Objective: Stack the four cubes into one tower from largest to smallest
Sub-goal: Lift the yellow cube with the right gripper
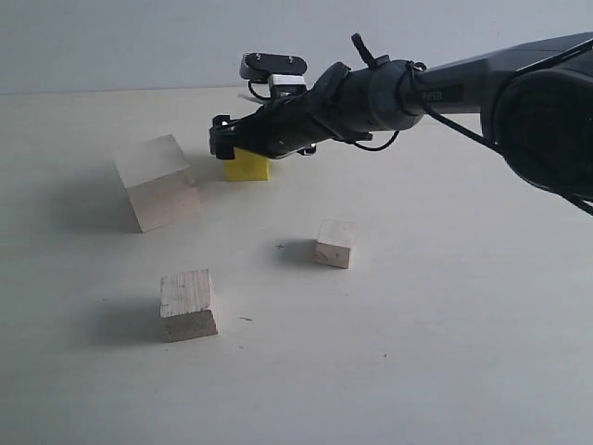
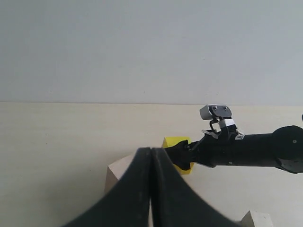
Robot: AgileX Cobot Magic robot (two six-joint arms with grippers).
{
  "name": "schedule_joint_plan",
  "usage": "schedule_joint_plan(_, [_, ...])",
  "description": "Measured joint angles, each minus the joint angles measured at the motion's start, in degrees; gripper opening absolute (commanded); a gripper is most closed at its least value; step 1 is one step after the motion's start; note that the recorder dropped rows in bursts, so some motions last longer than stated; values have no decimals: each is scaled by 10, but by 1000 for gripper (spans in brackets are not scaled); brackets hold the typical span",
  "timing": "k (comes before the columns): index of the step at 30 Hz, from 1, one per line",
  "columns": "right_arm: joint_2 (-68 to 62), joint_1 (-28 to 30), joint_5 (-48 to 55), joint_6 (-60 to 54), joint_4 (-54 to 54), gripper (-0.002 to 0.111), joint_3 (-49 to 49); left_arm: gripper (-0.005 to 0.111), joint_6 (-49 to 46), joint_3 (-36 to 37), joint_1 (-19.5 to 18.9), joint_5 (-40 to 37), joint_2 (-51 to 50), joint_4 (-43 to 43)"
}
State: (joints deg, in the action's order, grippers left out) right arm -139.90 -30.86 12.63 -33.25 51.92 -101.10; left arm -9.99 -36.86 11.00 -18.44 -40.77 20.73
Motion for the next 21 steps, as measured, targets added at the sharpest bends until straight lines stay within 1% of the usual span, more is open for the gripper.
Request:
schedule_joint_plan(2, [-1,0,0,1,-1,92,0,0,0,0,0,0,0,0])
schedule_joint_plan(5, [-1,0,0,1,-2,78,0,0,0,0,0,0,0,0])
schedule_joint_plan(10, [5,0,0,1,-2,40,0,0,0,0,0,0,0,0])
schedule_joint_plan(13, [8,0,14,1,-2,21,0,0,0,0,0,0,0,0])
schedule_joint_plan(16, [10,0,34,1,-2,5,0,0,0,0,0,0,0,1])
schedule_joint_plan(17, [11,0,41,1,-4,1,0,0,0,0,0,0,0,1])
schedule_joint_plan(21, [18,0,73,4,-36,0,0,0,0,0,0,0,0,1])
